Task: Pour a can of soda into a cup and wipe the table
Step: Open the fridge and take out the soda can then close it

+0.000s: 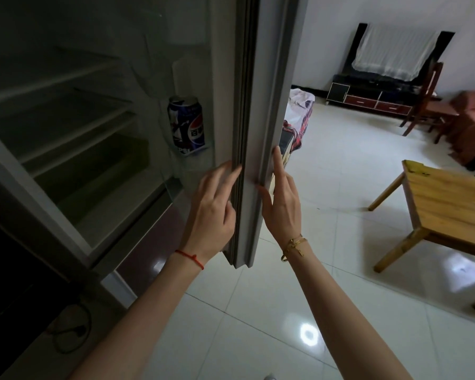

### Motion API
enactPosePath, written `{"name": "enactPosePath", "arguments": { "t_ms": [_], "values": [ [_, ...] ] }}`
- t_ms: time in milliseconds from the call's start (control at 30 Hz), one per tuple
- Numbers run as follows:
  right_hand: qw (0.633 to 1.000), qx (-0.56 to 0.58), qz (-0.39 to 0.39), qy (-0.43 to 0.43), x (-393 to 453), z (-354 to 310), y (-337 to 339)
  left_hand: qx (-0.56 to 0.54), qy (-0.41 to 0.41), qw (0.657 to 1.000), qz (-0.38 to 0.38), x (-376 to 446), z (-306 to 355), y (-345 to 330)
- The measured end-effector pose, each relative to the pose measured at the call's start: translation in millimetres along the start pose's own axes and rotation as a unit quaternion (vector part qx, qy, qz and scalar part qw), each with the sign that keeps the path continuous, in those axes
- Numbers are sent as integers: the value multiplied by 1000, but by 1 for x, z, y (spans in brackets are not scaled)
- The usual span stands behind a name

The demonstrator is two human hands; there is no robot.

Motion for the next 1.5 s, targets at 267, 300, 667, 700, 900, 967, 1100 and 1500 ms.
{"name": "enactPosePath", "arguments": {
  "t_ms": [267,300,667,700,900,967,1100,1500],
  "values": [
    [999,26,-25,-20,23,87,10,38,22,999,8,36,32,-64],
    [999,34,-27,-21,26,97,11,42,26,999,10,41,36,-70],
    [994,97,-32,-41,70,187,16,123,56,991,16,96,57,-125],
    [993,101,-32,-48,73,195,15,127,59,990,12,102,58,-131],
    [990,96,-34,-96,94,249,5,161,47,986,11,130,75,-164],
    [990,93,-30,-102,102,264,1,174,48,983,15,138,76,-172],
    [991,82,-20,-102,118,291,-6,200,66,977,17,154,71,-185],
    [990,68,-46,-116,174,367,-35,160,8,984,83,224,63,-227]
  ]
}}
Point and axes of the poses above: each hand's wrist, its own x-axis towards the middle knuckle, its own y-axis out of the back of the hand, z = x × y, the point moved 10 cm from there along x, towards the middle knuckle, and after that the axes turned 3 degrees about y, right-handed, at the moved point
